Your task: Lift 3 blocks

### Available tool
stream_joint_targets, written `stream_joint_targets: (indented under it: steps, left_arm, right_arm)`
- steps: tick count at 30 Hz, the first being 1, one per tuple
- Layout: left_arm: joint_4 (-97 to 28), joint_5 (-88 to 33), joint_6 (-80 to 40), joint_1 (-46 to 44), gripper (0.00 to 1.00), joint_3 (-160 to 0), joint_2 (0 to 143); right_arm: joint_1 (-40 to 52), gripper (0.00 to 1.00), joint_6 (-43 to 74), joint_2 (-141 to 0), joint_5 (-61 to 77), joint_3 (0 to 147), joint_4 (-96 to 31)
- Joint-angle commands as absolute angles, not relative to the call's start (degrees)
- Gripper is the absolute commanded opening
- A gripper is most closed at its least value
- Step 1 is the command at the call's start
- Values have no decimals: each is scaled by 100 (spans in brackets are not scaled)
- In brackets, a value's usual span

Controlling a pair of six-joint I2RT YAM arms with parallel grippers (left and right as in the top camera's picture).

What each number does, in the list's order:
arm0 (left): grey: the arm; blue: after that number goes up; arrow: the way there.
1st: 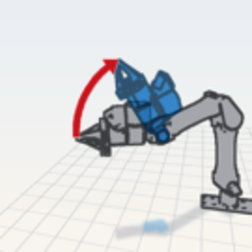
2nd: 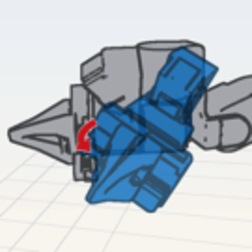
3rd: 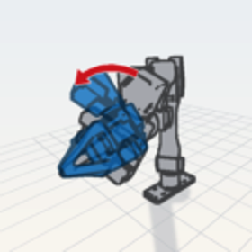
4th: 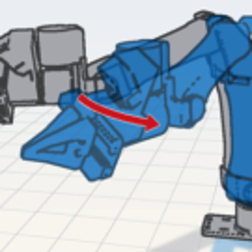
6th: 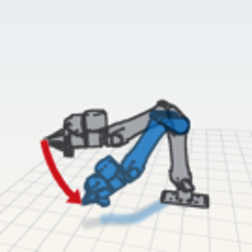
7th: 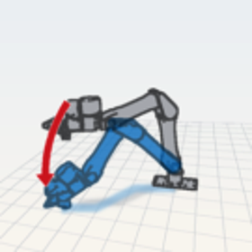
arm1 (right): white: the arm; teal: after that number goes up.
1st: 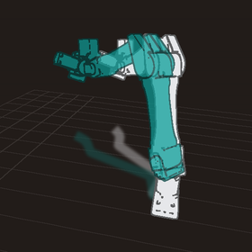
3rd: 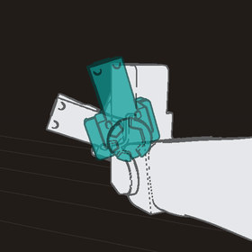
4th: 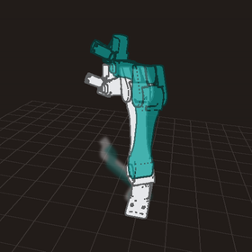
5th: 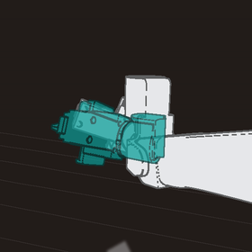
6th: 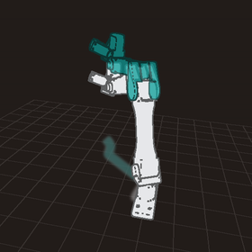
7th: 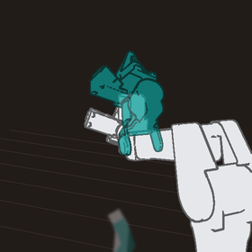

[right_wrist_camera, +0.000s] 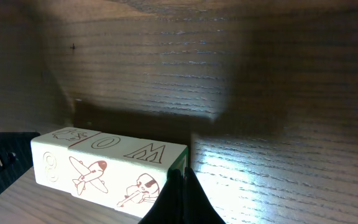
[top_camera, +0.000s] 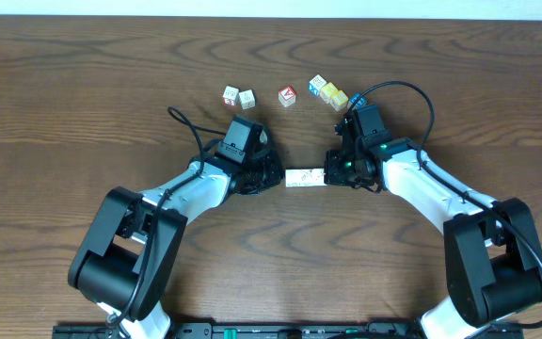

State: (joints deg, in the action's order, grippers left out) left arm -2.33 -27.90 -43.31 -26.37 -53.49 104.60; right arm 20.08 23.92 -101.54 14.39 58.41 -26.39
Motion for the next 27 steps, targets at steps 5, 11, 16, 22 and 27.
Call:
stream_joint_targets:
  steps: [5,11,16,22,27]
  left_arm:
    - [-97,-3343,-4362,-2871,7,-5564,10621]
    - [-97,-3341,-4362,-2871,7,-5564,10626]
    - [-97,-3341,-4359,-2871,7,-5564,10624]
    - [-102,-3306,-4313,-2871,7,-5564,10624]
    - [-123,-3186,-4202,-2869,8,-5564,10619]
  right_arm:
    - [2298,1,2464,-10160,2158,5826,-2576]
    - [2298,1,2467,-10455,2259,5828,-2510]
    - [2292,1,2464,-10501,2296,5828,-2462]
    - [2292,1,2464,-10501,2287,5828,-2462]
    - [2263,1,2464,-10442,1975,5918,-2674]
